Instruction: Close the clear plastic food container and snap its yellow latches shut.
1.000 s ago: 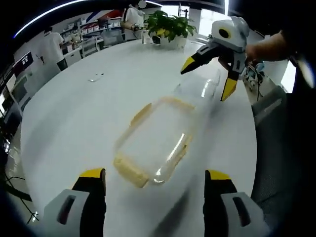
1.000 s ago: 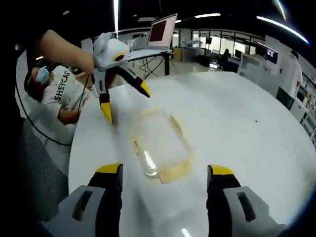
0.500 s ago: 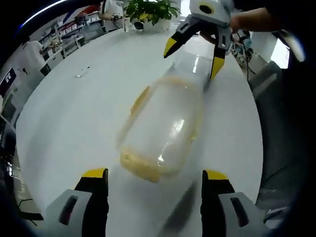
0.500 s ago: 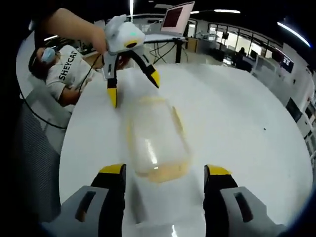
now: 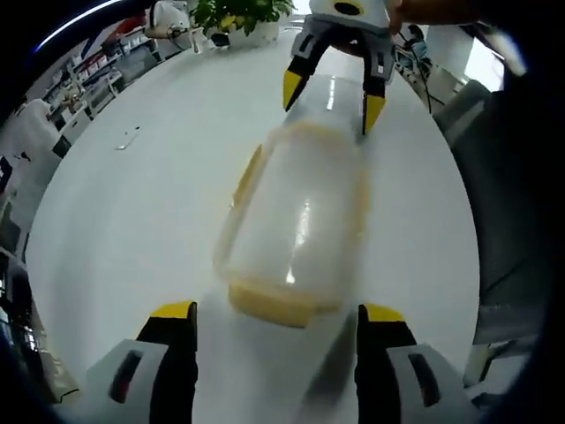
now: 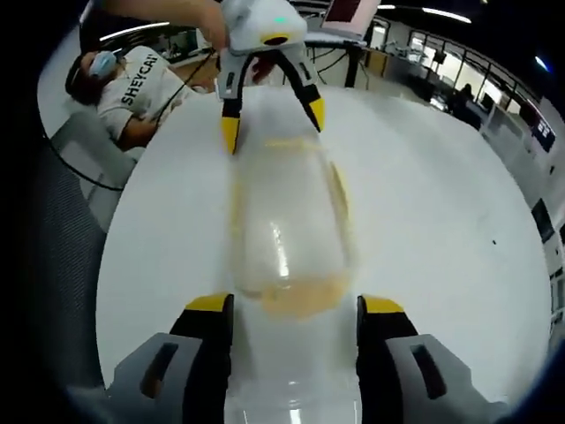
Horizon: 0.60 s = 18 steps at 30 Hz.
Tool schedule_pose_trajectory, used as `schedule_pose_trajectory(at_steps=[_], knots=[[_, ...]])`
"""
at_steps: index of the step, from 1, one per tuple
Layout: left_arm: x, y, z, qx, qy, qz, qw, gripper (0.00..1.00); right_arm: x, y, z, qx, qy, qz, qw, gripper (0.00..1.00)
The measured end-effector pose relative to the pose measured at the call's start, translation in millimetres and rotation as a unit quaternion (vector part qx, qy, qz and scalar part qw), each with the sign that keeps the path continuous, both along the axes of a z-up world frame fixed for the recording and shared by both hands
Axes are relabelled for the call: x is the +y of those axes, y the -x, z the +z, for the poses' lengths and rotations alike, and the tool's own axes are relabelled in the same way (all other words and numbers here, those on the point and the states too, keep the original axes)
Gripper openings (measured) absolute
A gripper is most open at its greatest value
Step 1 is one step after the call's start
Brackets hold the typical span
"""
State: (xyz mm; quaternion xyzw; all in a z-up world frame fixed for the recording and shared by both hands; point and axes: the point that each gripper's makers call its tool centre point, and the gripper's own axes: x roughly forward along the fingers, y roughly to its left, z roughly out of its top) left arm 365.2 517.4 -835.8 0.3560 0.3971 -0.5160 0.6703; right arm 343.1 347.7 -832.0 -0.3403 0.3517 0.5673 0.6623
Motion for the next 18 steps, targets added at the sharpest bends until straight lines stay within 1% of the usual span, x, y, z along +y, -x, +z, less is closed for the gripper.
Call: schedule_pose_trajectory(at_steps=[1,3,5,8,10,12,13,15,18], knots=[[-0.7,-0.3,-0.4,0.001,-0.005,-0.011,0.9999,0.66,-0.7,-1.9,-1.2,-0.005,0.006,0.002,1.0000,0.54],[-1.8,-3.5,-1.3,-0.004,-0.009,-0.023,0.9997,0.66,0.8,-3.2,-2.9,-0.004,0.008,0.003,1.0000,0.54],[-1.8,-4.7,-0.8,-0.007,-0.014,-0.029,0.9995,0.65,1.6,-5.4,-3.4,-0.003,0.010,0.000,0.9999,0.54],[-0.5,-7.7,-2.2,-0.006,-0.016,-0.034,0.9993,0.64,2.8,-6.1,-4.2,-0.003,0.012,0.004,0.9999,0.50],[0.4,-5.7,-2.2,-0.003,-0.024,-0.049,0.9985,0.62,2.9,-4.5,-8.6,-0.001,0.021,0.013,0.9997,0.51],[1.2,-3.1,-4.0,-0.002,-0.031,-0.075,0.9967,0.57,2.6,-4.7,-11.3,-0.001,0.031,0.018,0.9993,0.50],[2.4,-4.1,-5.8,-0.004,-0.035,-0.083,0.9959,0.55,3.1,-5.0,-11.4,-0.002,0.035,0.021,0.9992,0.50],[2.5,-2.2,-7.6,0.004,-0.036,-0.093,0.9950,0.51,4.6,-6.5,-11.9,-0.003,0.039,0.027,0.9989,0.48],[0.9,-2.9,-7.9,0.000,-0.040,-0.113,0.9928,0.45,4.3,-7.6,-14.2,0.001,0.050,0.033,0.9982,0.45]])
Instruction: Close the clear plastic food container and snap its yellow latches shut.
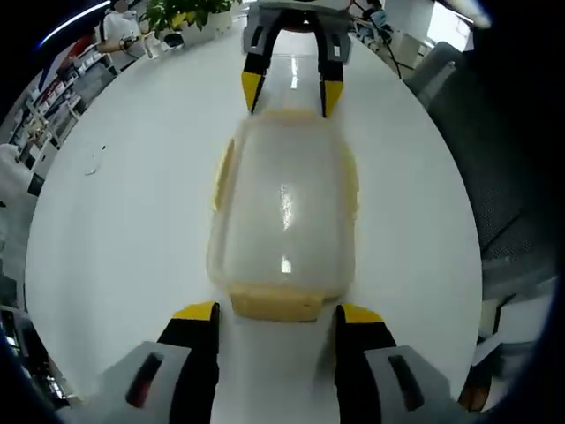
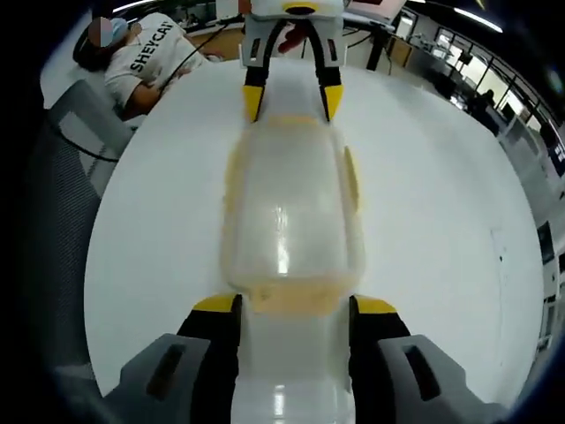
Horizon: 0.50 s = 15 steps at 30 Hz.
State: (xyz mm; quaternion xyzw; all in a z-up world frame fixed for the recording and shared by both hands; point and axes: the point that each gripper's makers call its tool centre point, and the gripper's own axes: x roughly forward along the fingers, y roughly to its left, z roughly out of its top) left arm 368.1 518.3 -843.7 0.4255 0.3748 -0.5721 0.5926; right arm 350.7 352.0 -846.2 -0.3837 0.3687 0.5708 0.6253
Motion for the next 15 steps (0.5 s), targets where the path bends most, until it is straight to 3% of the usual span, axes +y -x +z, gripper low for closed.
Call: schedule_pose_trajectory(at_steps=[4,10,15], knots=[[-3.3,4.0,-3.3,0.003,-0.011,-0.027,0.9996,0.36,2.1,0.3,-1.9,-0.002,0.011,0.012,0.9999,0.39],[-5.4,5.6,-3.7,0.007,-0.019,-0.018,0.9996,0.35,2.7,-1.4,-3.8,0.012,0.013,0.013,0.9998,0.38],[-7.7,6.3,-4.1,0.021,-0.024,-0.004,0.9995,0.34,4.3,-1.1,-4.4,0.022,0.022,0.037,0.9988,0.39]])
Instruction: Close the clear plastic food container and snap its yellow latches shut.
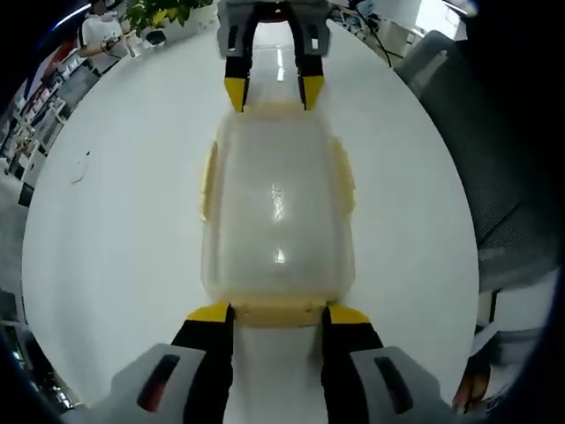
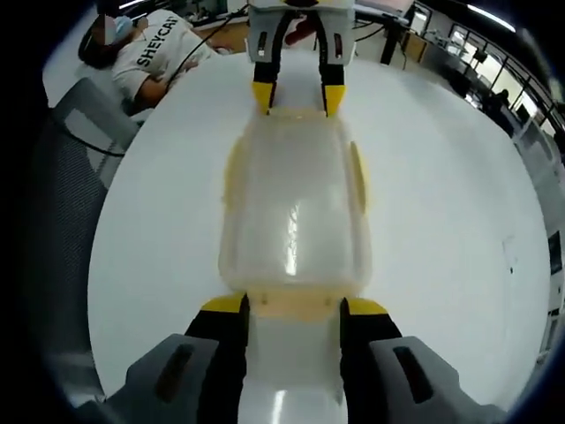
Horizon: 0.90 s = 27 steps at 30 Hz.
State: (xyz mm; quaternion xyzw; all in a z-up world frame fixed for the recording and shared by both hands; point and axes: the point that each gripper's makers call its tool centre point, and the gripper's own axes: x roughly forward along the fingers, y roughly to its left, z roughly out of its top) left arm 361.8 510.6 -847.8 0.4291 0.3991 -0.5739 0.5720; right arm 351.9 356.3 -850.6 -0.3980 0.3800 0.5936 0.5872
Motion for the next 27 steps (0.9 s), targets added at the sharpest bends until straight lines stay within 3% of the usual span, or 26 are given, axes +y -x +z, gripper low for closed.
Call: schedule_pose_trajectory(at_steps=[7,13,16,20,27], knots=[[2.8,-2.3,-0.1,0.006,0.008,0.030,0.9995,0.35,1.2,-3.3,-2.1,0.004,0.048,0.006,0.9988,0.39],[6.0,-4.9,-0.5,0.008,0.042,0.046,0.9980,0.34,-0.7,-3.1,-0.1,0.006,0.043,-0.006,0.9990,0.38],[4.1,-3.7,-0.8,0.006,0.038,0.057,0.9977,0.34,-0.7,-4.1,1.0,0.013,-0.008,-0.022,0.9996,0.37],[2.5,-2.5,-1.3,0.002,0.005,0.054,0.9986,0.33,-0.9,-0.5,1.5,0.003,0.010,-0.013,0.9999,0.37],[6.1,-2.8,0.6,0.002,0.022,0.072,0.9971,0.33,-1.4,-3.2,1.0,0.004,0.020,-0.001,0.9998,0.37]])
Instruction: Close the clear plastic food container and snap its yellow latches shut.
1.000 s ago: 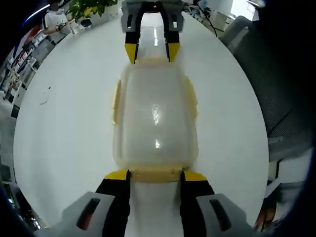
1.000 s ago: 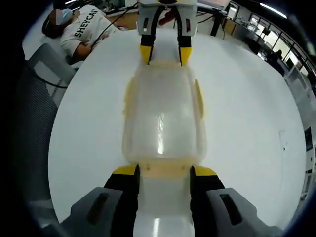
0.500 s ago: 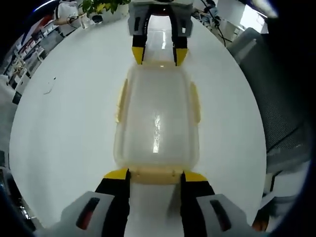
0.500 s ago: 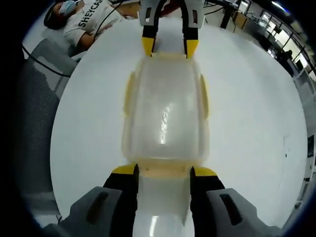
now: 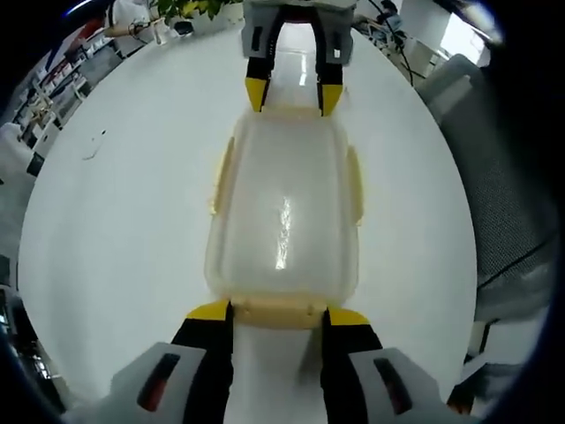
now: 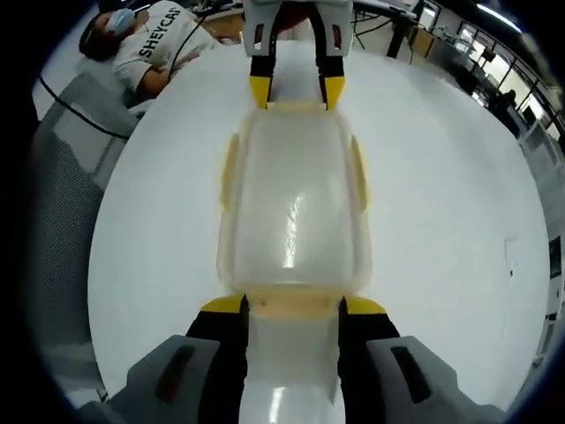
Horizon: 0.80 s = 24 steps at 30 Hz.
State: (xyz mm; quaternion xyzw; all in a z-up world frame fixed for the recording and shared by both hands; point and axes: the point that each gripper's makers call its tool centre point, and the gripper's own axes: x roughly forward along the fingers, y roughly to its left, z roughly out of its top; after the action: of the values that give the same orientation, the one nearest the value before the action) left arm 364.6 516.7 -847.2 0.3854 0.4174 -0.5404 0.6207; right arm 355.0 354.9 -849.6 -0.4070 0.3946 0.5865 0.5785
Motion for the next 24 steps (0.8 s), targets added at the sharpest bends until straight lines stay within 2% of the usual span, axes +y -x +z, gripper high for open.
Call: schedule_pose_trajectory(at_steps=[1,4,7,9,12,18,24], knots=[[-0.2,-0.7,0.0,0.002,0.000,0.005,1.0000,0.33,0.0,0.0,0.2,0.001,0.001,0.000,1.0000,0.37],[-2.0,-0.1,-0.5,0.003,-0.041,-0.001,0.9992,0.33,-0.5,-0.8,-0.2,0.000,0.003,0.002,1.0000,0.36],[-1.7,0.5,1.3,-0.020,-0.054,-0.002,0.9984,0.33,-1.7,-1.6,0.9,0.006,-0.014,-0.015,0.9998,0.36],[-3.5,1.9,5.8,-0.045,-0.041,0.006,0.9981,0.33,-5.9,-1.1,2.3,0.007,-0.024,-0.009,0.9996,0.37],[-8.3,18.4,13.5,-0.016,-0.034,0.018,0.9991,0.33,-9.3,8.8,5.3,0.006,-0.025,0.023,0.9994,0.36],[-5.2,15.4,32.5,-0.027,-0.037,0.024,0.9987,0.33,-5.8,5.0,27.7,-0.018,-0.051,0.030,0.9981,0.36],[-6.7,15.8,53.5,-0.035,-0.047,0.015,0.9982,0.33,-7.2,6.7,42.4,-0.009,-0.063,0.026,0.9977,0.36]])
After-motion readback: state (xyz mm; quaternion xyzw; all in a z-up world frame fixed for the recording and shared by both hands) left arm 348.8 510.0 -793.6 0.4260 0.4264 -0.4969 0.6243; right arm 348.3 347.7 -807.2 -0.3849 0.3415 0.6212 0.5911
